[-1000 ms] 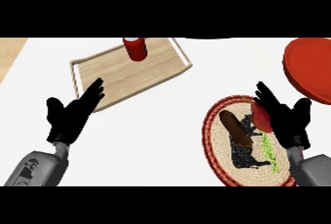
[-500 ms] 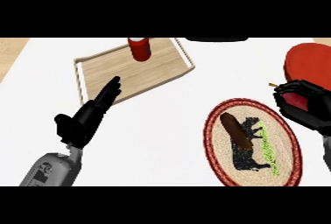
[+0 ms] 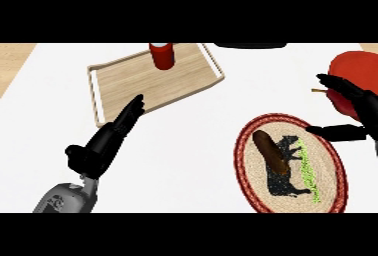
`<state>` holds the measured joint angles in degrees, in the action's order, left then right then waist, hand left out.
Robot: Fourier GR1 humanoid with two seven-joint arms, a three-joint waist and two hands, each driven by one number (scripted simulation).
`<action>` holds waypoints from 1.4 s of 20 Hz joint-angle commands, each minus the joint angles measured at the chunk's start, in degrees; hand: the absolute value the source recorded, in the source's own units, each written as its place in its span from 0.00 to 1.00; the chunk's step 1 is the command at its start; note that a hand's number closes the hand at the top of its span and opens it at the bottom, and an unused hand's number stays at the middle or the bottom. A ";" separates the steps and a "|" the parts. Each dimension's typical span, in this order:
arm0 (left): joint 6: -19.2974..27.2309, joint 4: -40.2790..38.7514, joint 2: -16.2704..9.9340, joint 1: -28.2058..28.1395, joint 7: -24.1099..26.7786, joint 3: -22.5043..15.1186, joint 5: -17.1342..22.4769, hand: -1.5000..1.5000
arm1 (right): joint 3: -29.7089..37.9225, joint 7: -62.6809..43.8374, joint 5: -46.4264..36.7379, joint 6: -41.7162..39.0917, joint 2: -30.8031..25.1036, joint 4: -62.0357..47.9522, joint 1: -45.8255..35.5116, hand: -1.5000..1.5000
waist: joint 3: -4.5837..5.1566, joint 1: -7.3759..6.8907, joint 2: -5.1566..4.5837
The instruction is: Pick the pear from the placemat and place it in the bowl
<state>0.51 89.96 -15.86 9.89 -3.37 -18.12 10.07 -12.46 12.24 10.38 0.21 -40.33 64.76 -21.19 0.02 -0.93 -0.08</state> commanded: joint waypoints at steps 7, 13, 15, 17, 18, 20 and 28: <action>-0.03 0.51 1.29 -1.62 2.01 -1.82 -1.79 0.50 | -13.58 -20.14 -10.09 -24.67 -14.83 1.86 -11.24 0.00 | 0.30 -1.56 -0.10; -1.65 1.59 -0.36 -4.24 2.31 -0.30 -0.85 0.50 | -14.49 -35.65 -2.91 -40.95 -12.13 4.49 -19.32 0.00 | 0.13 -0.55 0.20; -1.05 0.62 0.29 -1.77 0.52 1.13 -0.95 0.50 | -13.42 -38.20 -1.82 -44.45 -10.31 1.51 -21.78 0.00 | 0.05 -0.19 0.03; -2.60 0.47 -0.16 0.05 0.09 2.92 0.21 0.50 | -13.99 -40.42 -3.07 -44.47 -6.26 -0.61 -22.19 0.00 | 0.02 0.04 -0.04; -1.09 -0.27 0.94 -1.53 0.82 1.78 -1.94 0.50 | -12.65 -46.17 0.31 -44.63 -6.16 5.84 -20.41 0.00 | 0.05 0.88 0.24; 0.14 2.16 2.74 -0.04 -2.98 0.82 -2.60 0.50 | -13.00 -46.48 -3.47 -44.32 -2.92 1.87 -21.56 0.00 | 0.00 0.50 0.12; -3.81 -1.00 3.22 -3.41 2.94 4.18 -3.26 0.50 | -7.53 -44.66 -10.98 -44.76 -1.99 10.36 -13.87 0.00 | 0.00 1.13 0.17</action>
<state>-2.20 91.06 -13.42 7.52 -3.17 -15.14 7.31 -22.12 -32.16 1.93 -44.74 -42.48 69.86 -38.75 0.02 -0.19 0.04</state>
